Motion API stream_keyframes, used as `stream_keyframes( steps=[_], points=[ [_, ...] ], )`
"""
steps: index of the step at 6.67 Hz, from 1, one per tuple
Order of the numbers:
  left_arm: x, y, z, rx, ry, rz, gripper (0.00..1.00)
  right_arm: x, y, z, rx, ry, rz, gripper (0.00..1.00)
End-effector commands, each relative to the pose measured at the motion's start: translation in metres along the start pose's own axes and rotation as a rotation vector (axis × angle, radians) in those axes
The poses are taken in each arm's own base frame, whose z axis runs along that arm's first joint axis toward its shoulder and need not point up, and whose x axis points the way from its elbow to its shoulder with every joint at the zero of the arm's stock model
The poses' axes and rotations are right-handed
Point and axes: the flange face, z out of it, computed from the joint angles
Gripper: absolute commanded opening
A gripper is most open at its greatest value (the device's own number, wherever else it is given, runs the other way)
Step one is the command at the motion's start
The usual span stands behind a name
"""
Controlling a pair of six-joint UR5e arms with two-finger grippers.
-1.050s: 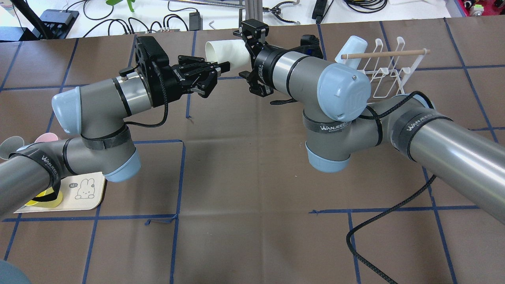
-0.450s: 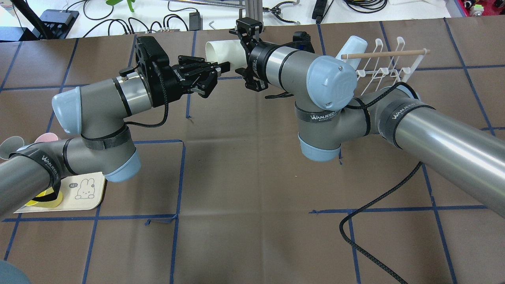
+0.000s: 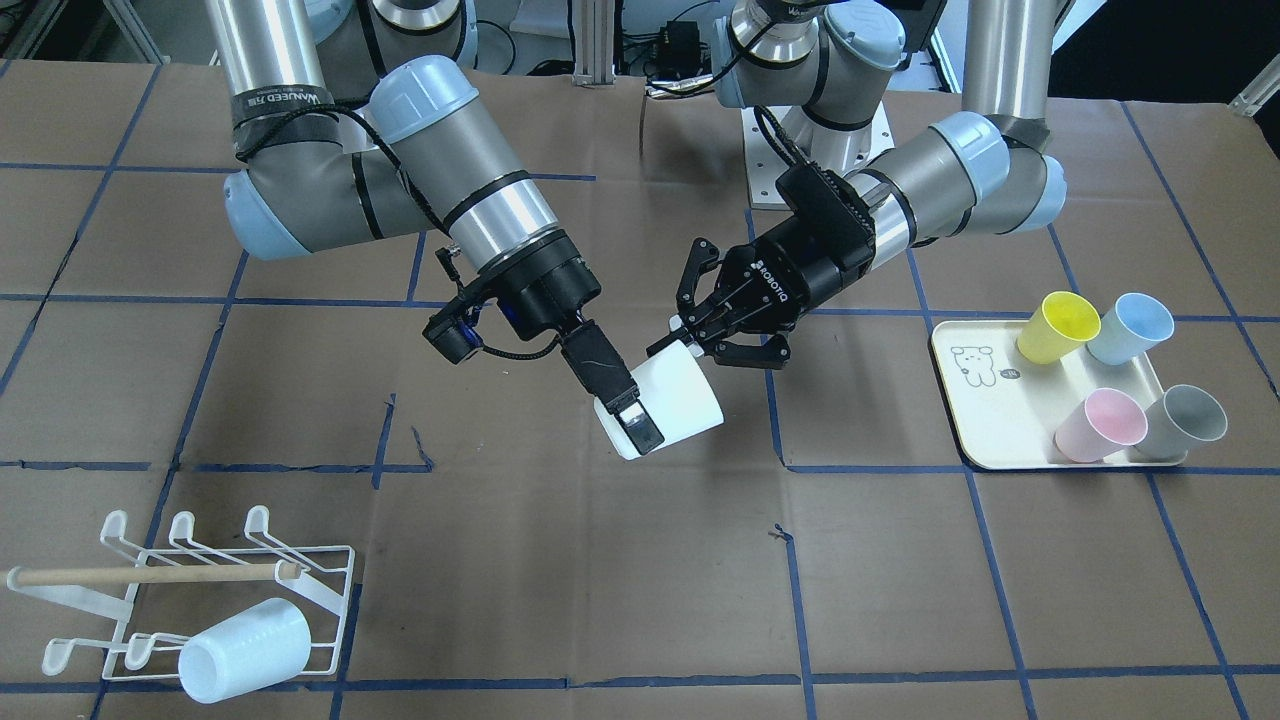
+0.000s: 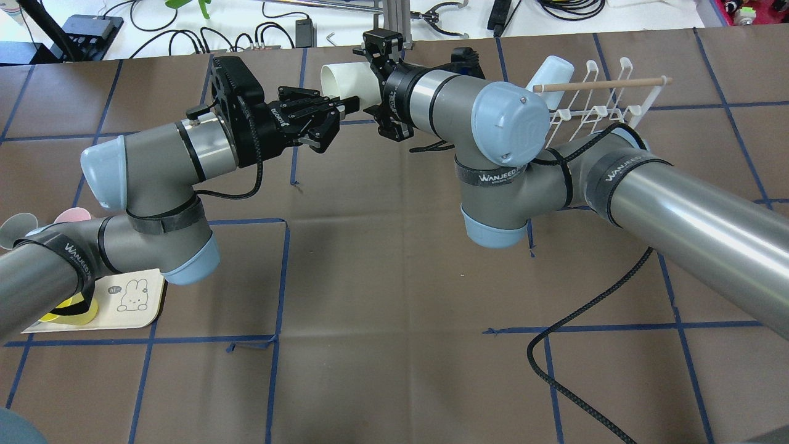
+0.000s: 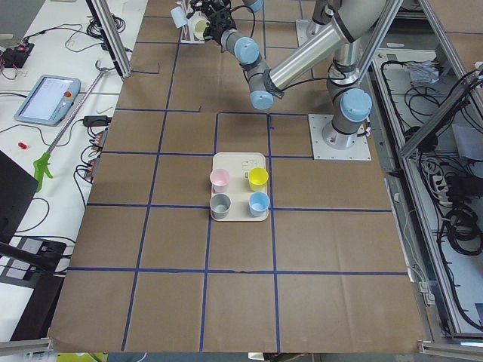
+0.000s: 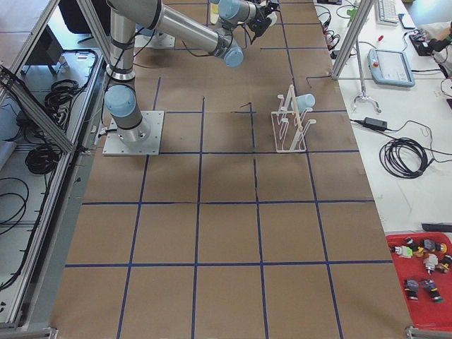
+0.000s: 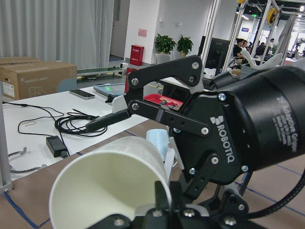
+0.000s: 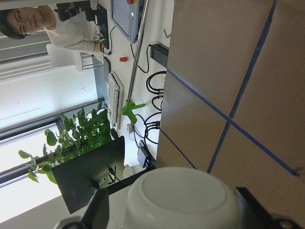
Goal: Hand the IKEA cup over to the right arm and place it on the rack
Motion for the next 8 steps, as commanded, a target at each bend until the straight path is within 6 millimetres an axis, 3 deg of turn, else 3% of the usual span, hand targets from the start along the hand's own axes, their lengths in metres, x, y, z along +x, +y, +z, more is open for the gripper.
stream_keyframes(
  steps=[1, 2, 3, 4, 7, 8],
  points=[
    [0.0003, -0.0006, -0.0003, 0.0, -0.001, 0.001, 0.07, -0.0001, 0.0013, 0.0, -0.008, 0.001, -0.001, 0.62],
    [-0.0001, -0.0012, -0.0003, 0.001, -0.003, 0.002, 0.13, -0.0001, 0.0014, 0.0, -0.01, 0.001, -0.004, 0.49],
    [-0.0011, -0.0017, 0.0, 0.0, -0.006, 0.004, 0.36, 0.0007, 0.0013, 0.0001, -0.01, 0.003, -0.005, 0.41],
    [-0.0011, -0.0041, -0.0006, 0.002, -0.01, -0.026, 0.42, 0.0007, 0.0013, 0.0001, -0.009, 0.003, -0.005, 0.38],
    [-0.0024, -0.0071, -0.0031, 0.006, -0.018, -0.062, 0.99, -0.0007, 0.0019, -0.0007, -0.011, 0.0, -0.008, 0.3],
    [-0.0062, -0.0087, -0.0081, 0.011, -0.031, -0.061, 1.0, -0.0005, 0.0008, -0.0004, -0.01, -0.002, -0.009, 0.27]
  ],
)
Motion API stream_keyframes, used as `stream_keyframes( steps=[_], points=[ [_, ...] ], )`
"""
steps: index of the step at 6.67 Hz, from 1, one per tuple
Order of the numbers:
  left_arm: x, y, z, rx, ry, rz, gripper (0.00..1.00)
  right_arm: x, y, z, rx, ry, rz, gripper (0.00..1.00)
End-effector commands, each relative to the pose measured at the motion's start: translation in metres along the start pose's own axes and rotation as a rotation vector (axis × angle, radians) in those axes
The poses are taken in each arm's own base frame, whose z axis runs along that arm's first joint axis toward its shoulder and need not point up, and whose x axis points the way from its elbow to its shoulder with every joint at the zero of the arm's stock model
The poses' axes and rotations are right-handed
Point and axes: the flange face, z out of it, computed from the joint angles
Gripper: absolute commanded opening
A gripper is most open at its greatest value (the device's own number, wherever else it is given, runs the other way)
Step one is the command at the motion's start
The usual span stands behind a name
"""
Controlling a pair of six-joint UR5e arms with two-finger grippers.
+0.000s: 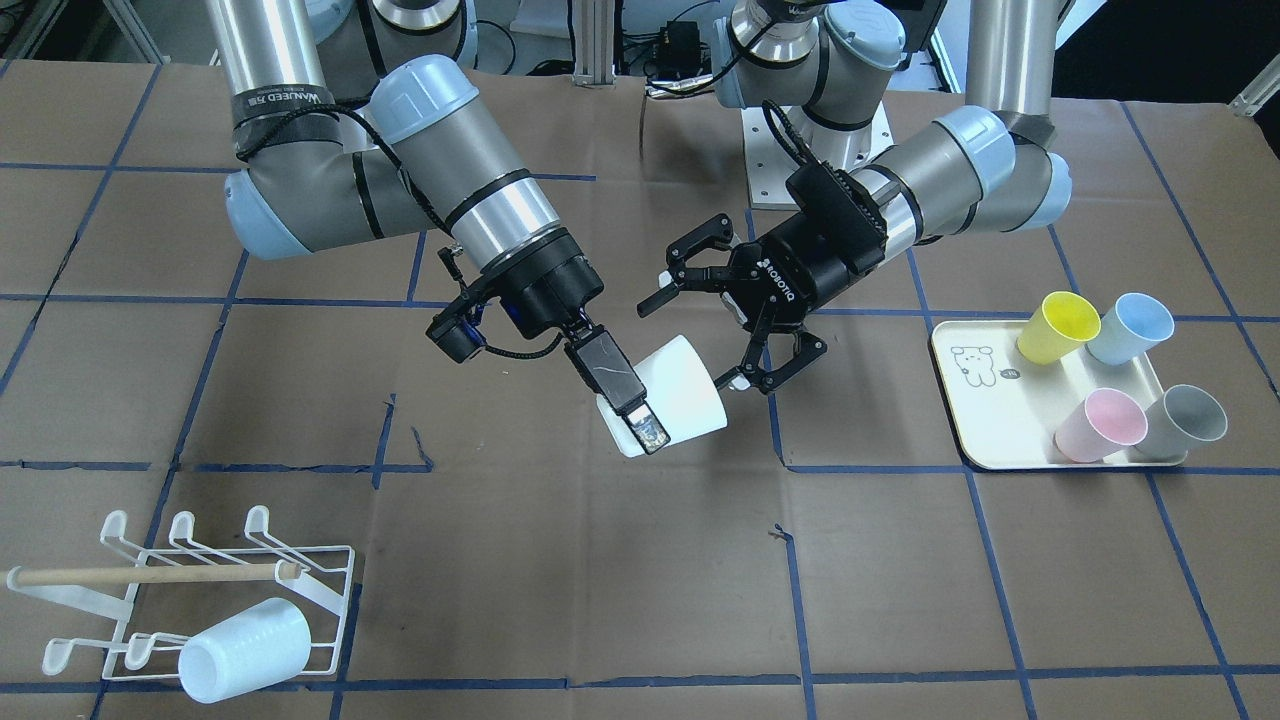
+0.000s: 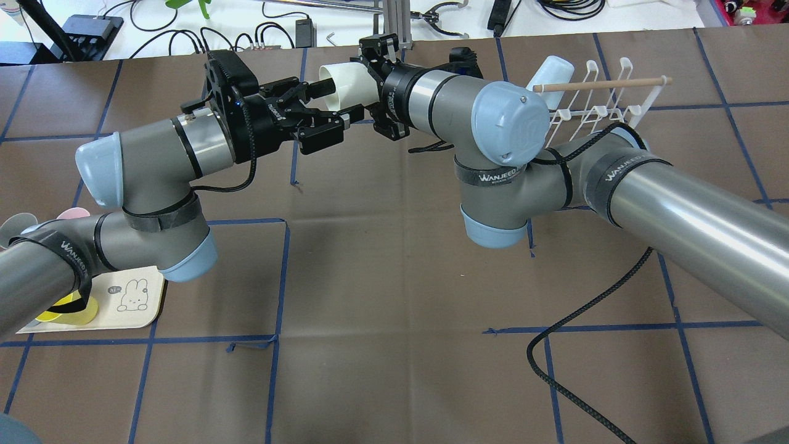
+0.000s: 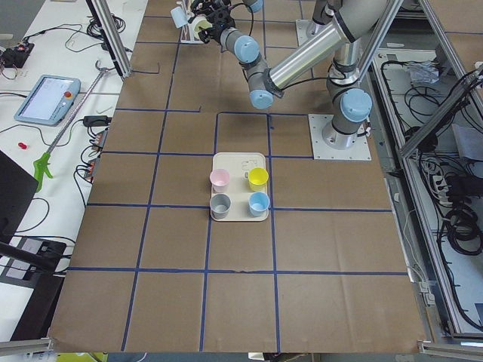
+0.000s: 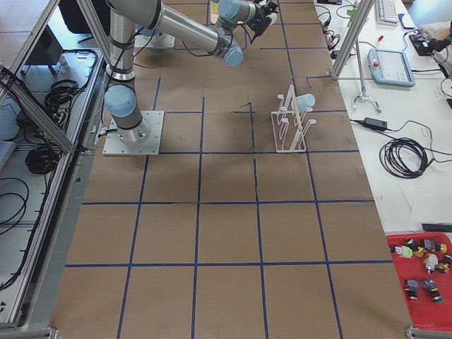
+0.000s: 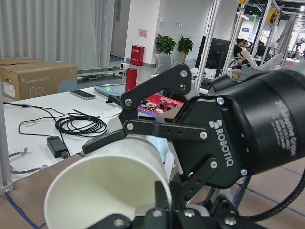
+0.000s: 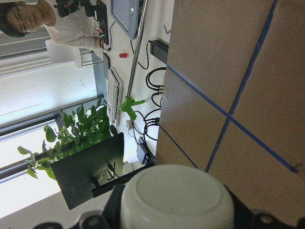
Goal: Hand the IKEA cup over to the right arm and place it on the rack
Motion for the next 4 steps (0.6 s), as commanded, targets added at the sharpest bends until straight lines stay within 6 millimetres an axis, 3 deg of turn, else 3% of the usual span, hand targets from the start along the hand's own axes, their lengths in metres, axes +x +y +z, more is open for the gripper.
stream_keyframes(
  steps=[1, 2, 3, 4],
  points=[
    [-0.016, -0.002, -0.017, 0.013, -0.041, -0.011, 1.0, 0.0, -0.001, 0.001, -0.001, -0.003, -0.003, 0.24],
    [-0.042, -0.007, -0.051, 0.039, -0.111, -0.021, 1.0, -0.002, -0.012, 0.001, 0.014, -0.009, 0.001, 0.18],
    [-0.057, -0.01, -0.072, 0.06, -0.135, -0.033, 1.0, -0.009, -0.031, -0.004, 0.041, -0.024, 0.01, 0.14],
    [-0.066, -0.011, -0.075, 0.053, -0.163, -0.056, 1.0, -0.022, -0.064, -0.015, 0.093, -0.049, -0.023, 0.13]
  ],
)
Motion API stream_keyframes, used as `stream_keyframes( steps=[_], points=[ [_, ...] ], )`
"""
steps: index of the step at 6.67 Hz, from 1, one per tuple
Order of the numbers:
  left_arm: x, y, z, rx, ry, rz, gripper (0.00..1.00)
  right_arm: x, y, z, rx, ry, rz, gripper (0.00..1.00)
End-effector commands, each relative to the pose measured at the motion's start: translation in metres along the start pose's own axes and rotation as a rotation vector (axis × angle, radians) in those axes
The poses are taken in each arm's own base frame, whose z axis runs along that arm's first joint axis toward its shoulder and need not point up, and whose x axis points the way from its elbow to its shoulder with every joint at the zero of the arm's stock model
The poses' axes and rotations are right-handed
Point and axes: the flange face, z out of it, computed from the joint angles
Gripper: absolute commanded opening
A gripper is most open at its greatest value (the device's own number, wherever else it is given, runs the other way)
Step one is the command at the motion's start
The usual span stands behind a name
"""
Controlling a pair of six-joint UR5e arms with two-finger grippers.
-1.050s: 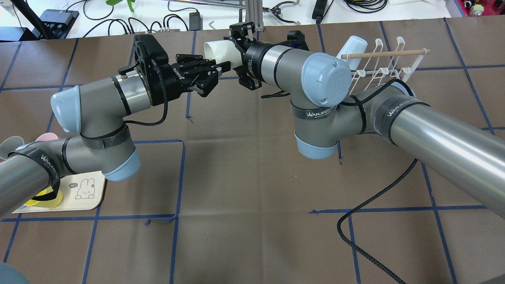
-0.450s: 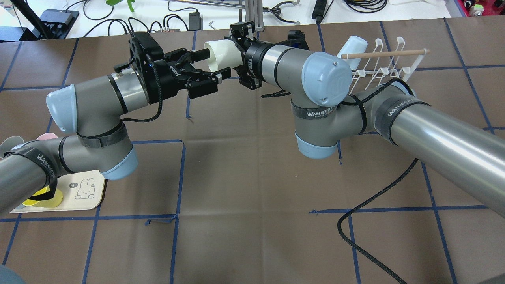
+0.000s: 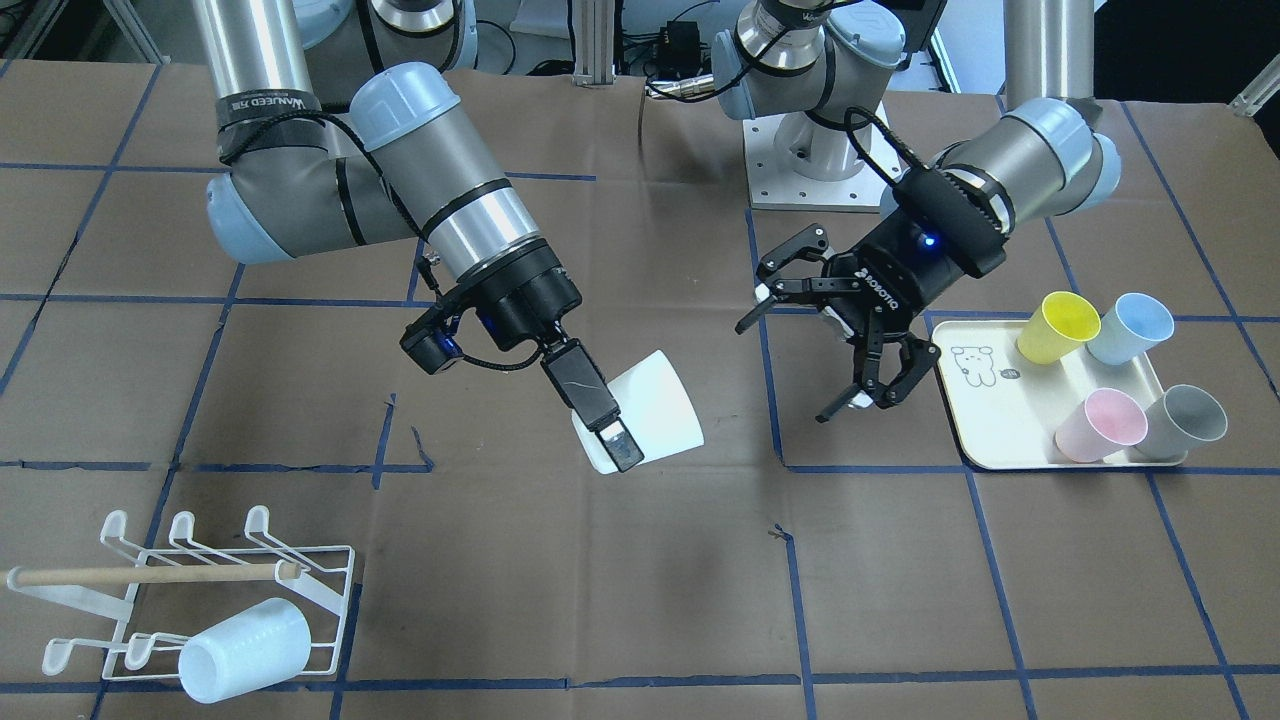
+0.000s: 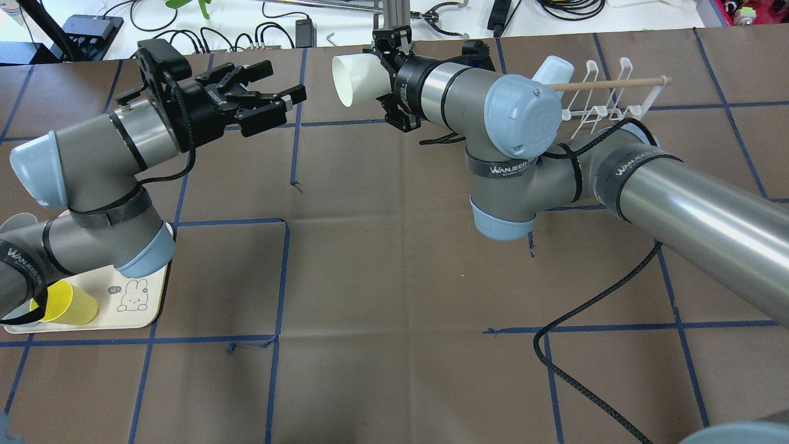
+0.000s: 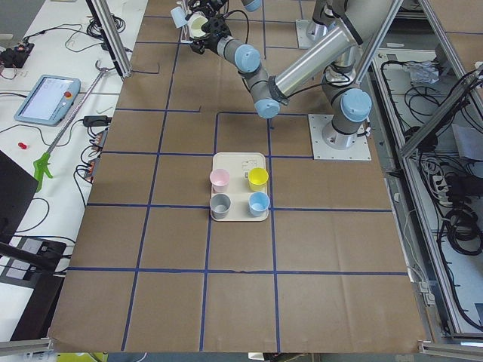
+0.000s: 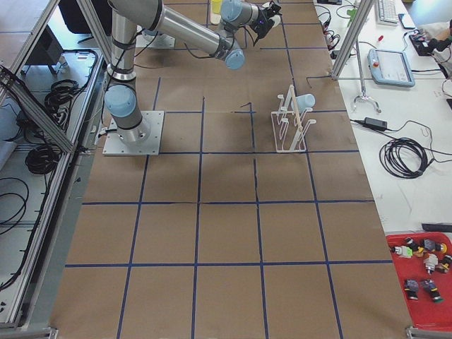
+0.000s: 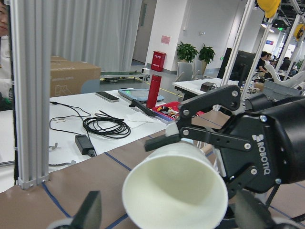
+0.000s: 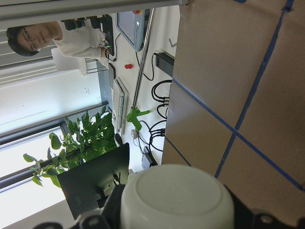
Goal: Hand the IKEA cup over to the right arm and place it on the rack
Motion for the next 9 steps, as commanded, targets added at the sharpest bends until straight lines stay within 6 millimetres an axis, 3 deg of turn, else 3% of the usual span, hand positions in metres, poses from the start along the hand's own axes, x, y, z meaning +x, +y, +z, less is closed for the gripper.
stream_keyframes(
  steps=[1, 3, 4, 6, 7, 8, 9],
  points=[
    [-0.028, -0.009, -0.011, -0.019, -0.154, -0.068, 1.0, -0.024, -0.07, -0.022, 0.111, -0.043, -0.164, 0.13],
    [-0.062, -0.033, 0.0, -0.134, -0.326, -0.171, 1.0, -0.038, -0.128, -0.047, 0.221, -0.061, -0.434, 0.13],
    [-0.07, -0.053, 0.015, -0.226, -0.398, -0.212, 1.0, -0.04, -0.159, -0.057, 0.278, -0.032, -0.588, 0.13],
    [-0.06, -0.1, 0.055, -0.514, -0.571, -0.26, 1.0, -0.038, -0.223, -0.08, 0.376, 0.048, -0.876, 0.13],
    [-0.048, -0.102, 0.064, -0.713, -0.623, -0.325, 1.0, -0.044, -0.249, -0.086, 0.419, 0.071, -0.963, 0.13],
    [-0.036, -0.101, 0.062, -0.868, -0.646, -0.425, 1.0, -0.052, -0.269, -0.082, 0.449, 0.101, -1.094, 0.13],
    [-0.016, -0.11, 0.044, -0.972, -0.643, -0.496, 1.0, -0.056, -0.297, -0.083, 0.479, 0.145, -1.227, 0.13]
  ],
)
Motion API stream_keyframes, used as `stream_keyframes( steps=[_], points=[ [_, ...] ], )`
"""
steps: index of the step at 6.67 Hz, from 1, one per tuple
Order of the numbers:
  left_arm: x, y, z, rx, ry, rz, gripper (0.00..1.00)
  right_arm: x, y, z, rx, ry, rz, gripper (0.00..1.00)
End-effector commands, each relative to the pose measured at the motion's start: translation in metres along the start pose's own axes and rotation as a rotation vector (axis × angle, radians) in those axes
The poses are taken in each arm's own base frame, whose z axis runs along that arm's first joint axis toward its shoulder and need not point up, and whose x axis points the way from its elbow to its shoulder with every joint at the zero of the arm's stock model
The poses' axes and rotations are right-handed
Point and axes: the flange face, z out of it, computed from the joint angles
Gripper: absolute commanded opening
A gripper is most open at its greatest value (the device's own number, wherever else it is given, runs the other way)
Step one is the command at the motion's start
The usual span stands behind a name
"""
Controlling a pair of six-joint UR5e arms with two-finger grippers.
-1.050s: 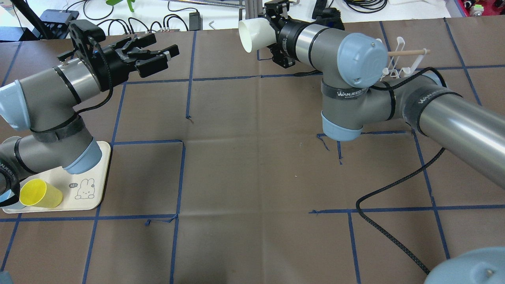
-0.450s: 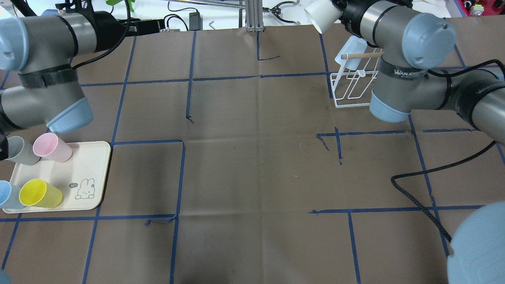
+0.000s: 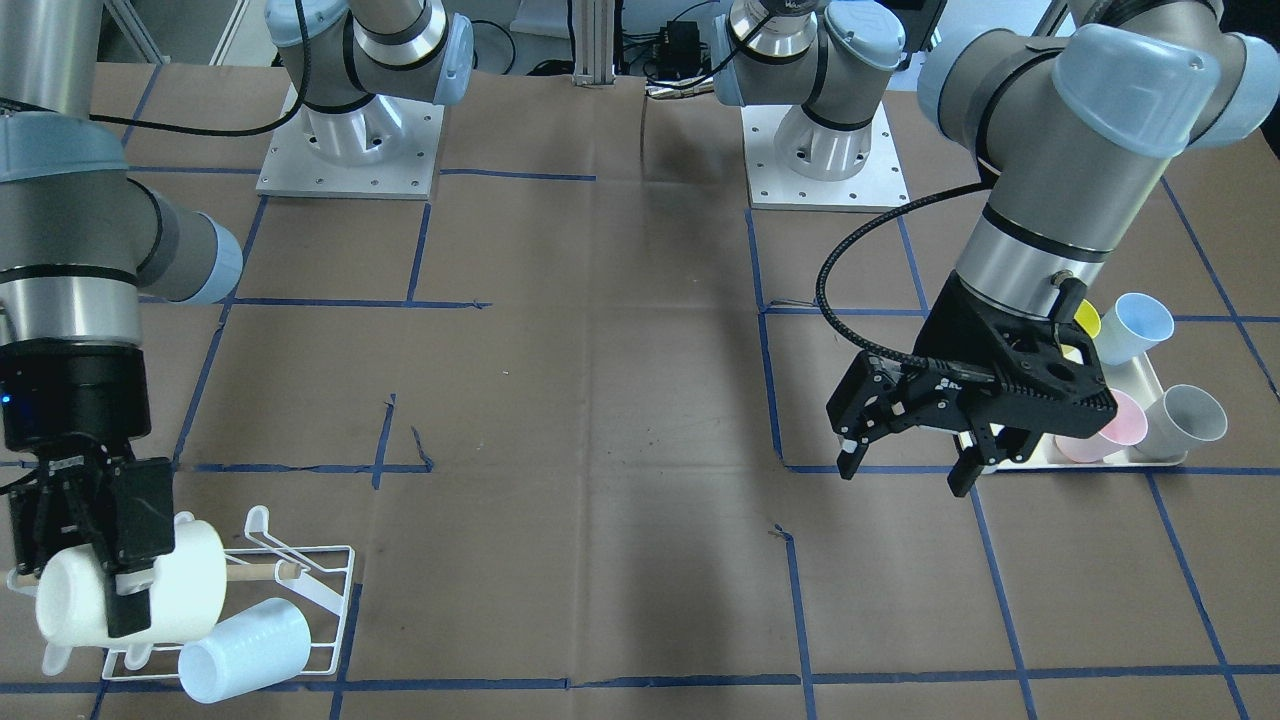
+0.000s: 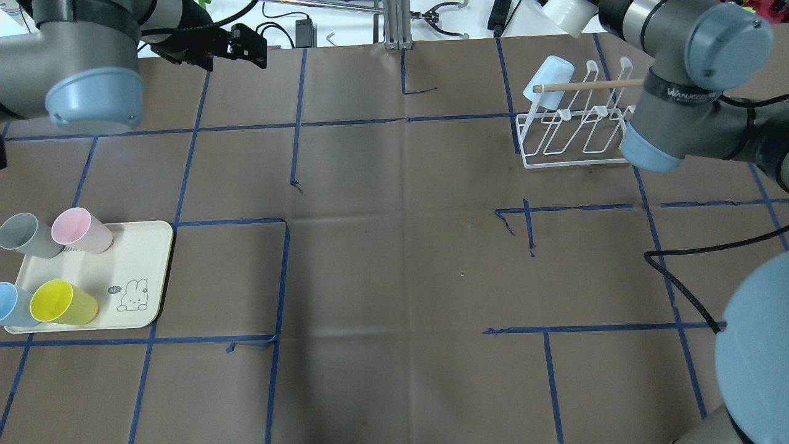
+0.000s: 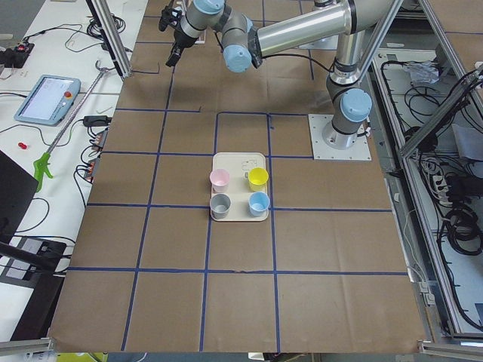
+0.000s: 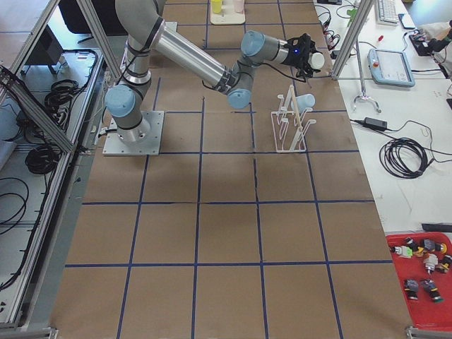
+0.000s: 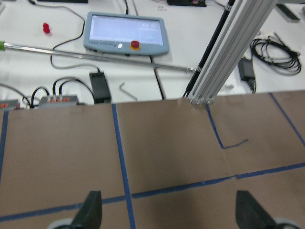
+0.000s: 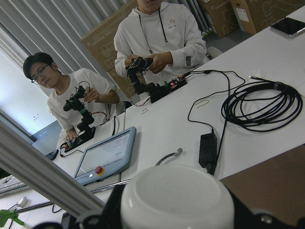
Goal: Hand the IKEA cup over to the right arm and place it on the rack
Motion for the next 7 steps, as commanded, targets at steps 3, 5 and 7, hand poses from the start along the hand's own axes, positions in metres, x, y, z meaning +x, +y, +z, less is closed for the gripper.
stream_keyframes(
  steps=[3, 5, 7],
  points=[
    [0.013, 0.071, -0.059, -0.321, -0.082, -0.072, 1.0, 0.089, -0.022, 0.024, -0.002, 0.13, -0.443, 0.13],
    [0.015, 0.078, -0.055, -0.331, -0.085, -0.116, 1.0, 0.118, -0.009, 0.032, -0.04, 0.288, -0.516, 0.13],
    [0.025, 0.08, -0.057, -0.329, -0.095, -0.132, 1.0, 0.124, 0.001, 0.038, -0.06, 0.293, -0.509, 0.13]
  ],
)
